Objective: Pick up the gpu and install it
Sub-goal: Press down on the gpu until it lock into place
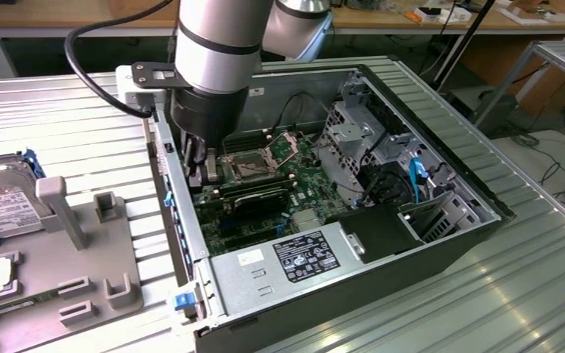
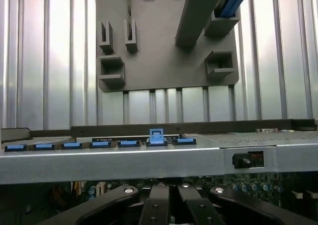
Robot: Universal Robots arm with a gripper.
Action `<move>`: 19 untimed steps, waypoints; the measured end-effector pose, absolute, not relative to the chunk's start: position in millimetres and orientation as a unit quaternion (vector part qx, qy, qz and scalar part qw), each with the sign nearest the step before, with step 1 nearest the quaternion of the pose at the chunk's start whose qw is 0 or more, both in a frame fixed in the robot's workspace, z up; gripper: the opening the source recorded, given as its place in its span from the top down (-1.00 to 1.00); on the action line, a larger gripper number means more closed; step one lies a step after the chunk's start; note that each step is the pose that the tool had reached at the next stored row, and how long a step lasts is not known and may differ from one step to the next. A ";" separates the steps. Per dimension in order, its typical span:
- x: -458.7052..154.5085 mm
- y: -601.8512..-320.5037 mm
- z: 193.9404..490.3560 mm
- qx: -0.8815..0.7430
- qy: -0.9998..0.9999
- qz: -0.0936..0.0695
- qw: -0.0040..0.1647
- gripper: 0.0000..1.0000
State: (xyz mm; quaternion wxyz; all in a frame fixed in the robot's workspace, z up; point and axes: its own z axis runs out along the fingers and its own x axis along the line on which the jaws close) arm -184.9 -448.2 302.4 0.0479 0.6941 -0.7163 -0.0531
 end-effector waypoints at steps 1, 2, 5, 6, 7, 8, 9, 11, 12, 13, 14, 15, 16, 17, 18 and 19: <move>-183.4 -448.0 302.7 0.694 -0.716 -0.053 0.048 0.79; -181.9 -447.9 302.8 0.694 -0.716 -0.053 0.048 0.79; -176.8 -447.6 301.6 0.695 -0.716 -0.051 0.044 0.79; -175.6 -447.6 302.2 0.695 -0.716 -0.049 0.043 0.79; -174.6 -447.6 302.6 0.695 -0.716 -0.047 0.041 0.79; -173.3 -447.6 303.0 0.696 -0.716 -0.045 0.039 0.79; -172.4 -447.6 302.6 0.696 -0.716 -0.042 0.036 0.79; -167.9 -447.5 301.4 0.698 -0.715 -0.025 0.020 0.79; -166.1 -447.5 299.9 0.698 -0.715 -0.025 0.019 0.79; -164.0 -447.5 298.3 0.698 -0.715 -0.024 0.020 0.79; -160.1 -447.6 296.0 0.698 -0.715 -0.024 0.020 0.79; -156.0 -447.5 294.1 0.698 -0.715 -0.024 0.020 0.79; -149.3 -447.5 291.3 0.698 -0.715 -0.024 0.020 0.79; -142.0 -447.6 288.4 0.698 -0.715 -0.024 0.020 0.79; -135.1 -447.6 285.9 0.698 -0.715 -0.024 0.020 0.79; -131.0 -447.5 284.5 0.698 -0.715 -0.024 0.020 0.79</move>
